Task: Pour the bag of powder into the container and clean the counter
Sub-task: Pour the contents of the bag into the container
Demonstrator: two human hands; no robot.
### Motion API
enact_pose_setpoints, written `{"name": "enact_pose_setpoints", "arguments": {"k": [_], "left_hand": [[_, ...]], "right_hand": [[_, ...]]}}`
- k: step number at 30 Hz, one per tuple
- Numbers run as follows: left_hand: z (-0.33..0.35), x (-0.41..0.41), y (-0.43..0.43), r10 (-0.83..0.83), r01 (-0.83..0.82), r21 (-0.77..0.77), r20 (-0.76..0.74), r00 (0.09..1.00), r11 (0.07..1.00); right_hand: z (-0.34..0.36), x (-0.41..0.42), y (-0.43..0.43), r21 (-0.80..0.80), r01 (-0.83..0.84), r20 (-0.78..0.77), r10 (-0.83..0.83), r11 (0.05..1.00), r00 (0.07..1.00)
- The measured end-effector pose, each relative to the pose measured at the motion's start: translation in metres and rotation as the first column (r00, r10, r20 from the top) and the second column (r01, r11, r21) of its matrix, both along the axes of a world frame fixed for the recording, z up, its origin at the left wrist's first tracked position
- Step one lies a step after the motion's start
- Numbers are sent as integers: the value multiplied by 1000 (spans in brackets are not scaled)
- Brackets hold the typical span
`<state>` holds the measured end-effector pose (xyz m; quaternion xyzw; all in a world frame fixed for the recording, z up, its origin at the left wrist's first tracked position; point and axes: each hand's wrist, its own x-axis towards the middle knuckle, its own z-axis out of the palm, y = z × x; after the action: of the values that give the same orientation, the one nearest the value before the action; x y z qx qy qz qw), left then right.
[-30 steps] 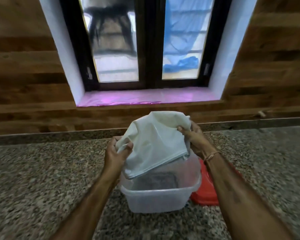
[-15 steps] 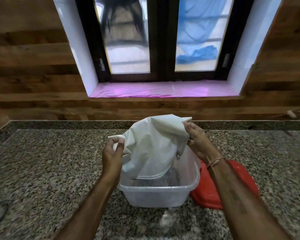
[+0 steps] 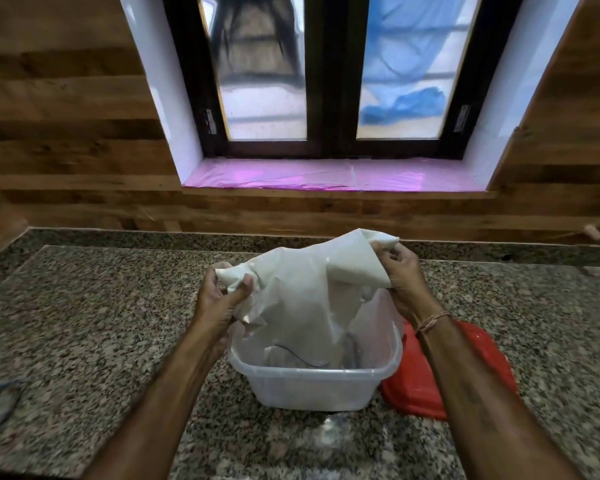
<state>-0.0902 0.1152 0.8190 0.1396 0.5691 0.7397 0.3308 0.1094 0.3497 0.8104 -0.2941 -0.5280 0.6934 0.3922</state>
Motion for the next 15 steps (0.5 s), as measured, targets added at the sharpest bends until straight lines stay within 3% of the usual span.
{"name": "enact_pose_setpoints", "arguments": {"k": [8, 15], "left_hand": [[5, 9, -9, 108, -106, 20, -104, 989, 994], [11, 8, -12, 122, -110, 69, -195, 973, 991]], "right_hand": [[2, -1, 4, 128, 99, 64, -107, 987, 992], [28, 15, 13, 329, 2, 108, -40, 944, 993]]}}
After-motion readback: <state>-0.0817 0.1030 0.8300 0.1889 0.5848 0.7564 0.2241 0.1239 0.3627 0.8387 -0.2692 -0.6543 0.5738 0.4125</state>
